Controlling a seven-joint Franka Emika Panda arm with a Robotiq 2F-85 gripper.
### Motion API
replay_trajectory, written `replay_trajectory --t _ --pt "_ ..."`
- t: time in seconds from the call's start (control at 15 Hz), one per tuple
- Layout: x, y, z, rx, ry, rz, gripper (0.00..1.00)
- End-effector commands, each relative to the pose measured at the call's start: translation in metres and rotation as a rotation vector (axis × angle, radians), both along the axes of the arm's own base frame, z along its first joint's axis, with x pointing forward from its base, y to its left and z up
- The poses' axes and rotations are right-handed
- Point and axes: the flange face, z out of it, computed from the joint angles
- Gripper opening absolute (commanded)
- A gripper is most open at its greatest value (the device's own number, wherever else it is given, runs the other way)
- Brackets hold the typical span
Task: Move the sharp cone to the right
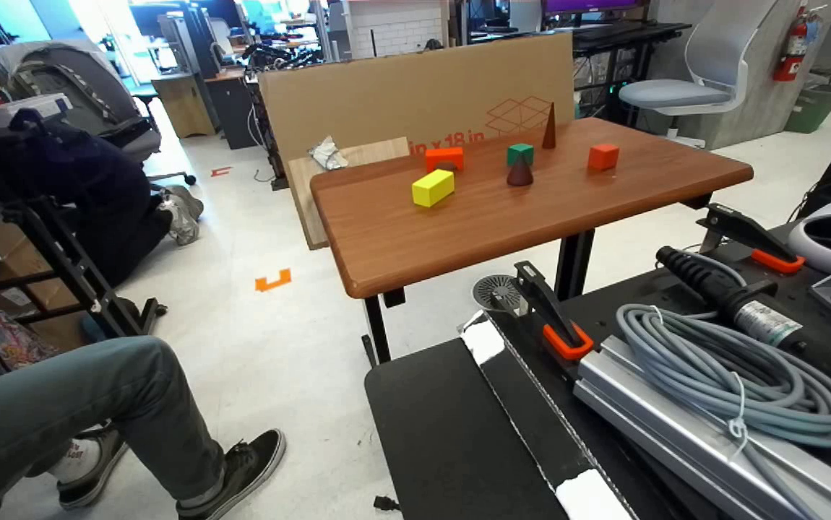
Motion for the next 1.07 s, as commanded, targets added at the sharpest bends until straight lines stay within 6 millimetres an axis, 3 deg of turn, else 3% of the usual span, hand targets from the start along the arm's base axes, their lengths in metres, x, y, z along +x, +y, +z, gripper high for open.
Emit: replay_trajectory --t 0.0,0.27,0.47,0.73,1.0 --pt "0.0 0.0 0.0 0.0 0.001 0.0 1.0" --pt "0.002 0.0 0.003 -0.011 -0.023 -0.022 1.0" --pt "0.011 0.004 0.019 -0.031 -0.108 -0.035 1.0" --pt "0.041 0.022 0.03 -0.026 -0.188 0.054 1.0" --pt "0.083 0.053 0.011 0.056 -0.195 0.119 1.0"
